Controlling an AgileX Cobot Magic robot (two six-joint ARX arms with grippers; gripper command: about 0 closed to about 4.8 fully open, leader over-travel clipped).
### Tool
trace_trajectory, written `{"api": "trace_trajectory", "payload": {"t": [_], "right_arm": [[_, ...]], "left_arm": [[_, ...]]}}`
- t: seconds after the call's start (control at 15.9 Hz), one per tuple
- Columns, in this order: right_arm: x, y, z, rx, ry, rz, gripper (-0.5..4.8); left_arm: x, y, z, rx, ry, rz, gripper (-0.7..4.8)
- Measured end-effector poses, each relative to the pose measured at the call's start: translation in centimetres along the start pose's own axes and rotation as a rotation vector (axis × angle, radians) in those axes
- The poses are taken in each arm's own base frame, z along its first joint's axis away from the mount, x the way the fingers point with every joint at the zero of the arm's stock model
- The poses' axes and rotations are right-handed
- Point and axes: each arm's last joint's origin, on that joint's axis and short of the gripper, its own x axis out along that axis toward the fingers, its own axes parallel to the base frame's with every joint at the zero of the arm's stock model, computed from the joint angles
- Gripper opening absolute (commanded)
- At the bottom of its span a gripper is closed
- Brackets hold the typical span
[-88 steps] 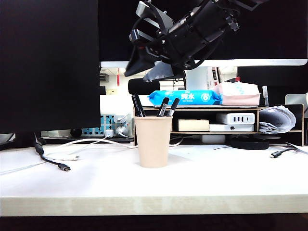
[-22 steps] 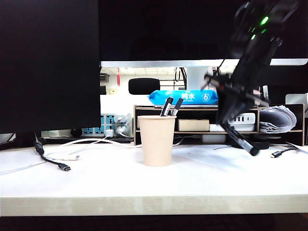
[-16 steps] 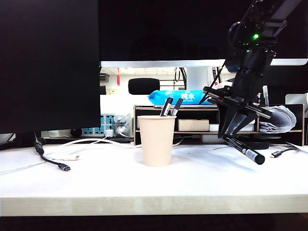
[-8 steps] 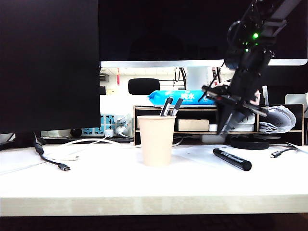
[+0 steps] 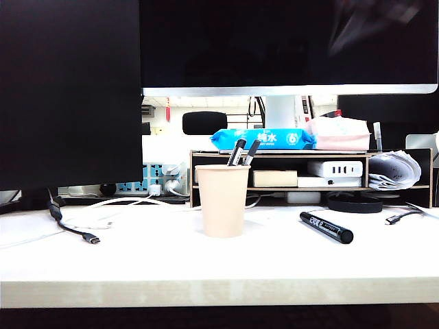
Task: Pick up the marker from the paper cup and put it on the table.
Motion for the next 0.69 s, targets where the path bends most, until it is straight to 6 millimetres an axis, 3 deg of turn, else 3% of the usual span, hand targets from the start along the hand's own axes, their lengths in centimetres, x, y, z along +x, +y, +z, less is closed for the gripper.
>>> {"api": "trace_trajectory", "payload": {"t": [0.13, 0.25, 0.38, 0.5, 0.69], "right_arm": [[-2.8, 0.6, -2.2, -0.010, -0.217, -0.009, -0.06], [-3.6, 0.9, -6.8, -0.011, -0.281, -0.008, -0.05], [-4.2, 1.1, -8.3, -0.013, -0.304, -0.007, -0.05], [-3.1, 0.9, -10.5, 0.017, -0.169, -0.009, -0.05], [-3.1, 0.9, -11.4, 0.037, -0.081, -0.009, -0.05]], "left_arm": [[0.0, 0.0, 0.0, 0.000, 0.000, 0.000, -0.05], [0.0, 0.0, 0.0, -0.001, 0.000, 0.000, -0.05], [0.0, 0.0, 0.0, 0.000, 0.000, 0.000, -0.05], [0.0, 0.0, 0.0, 0.000, 0.000, 0.000, -0.05], [0.0, 0.0, 0.0, 0.000, 0.000, 0.000, -0.05]]}}
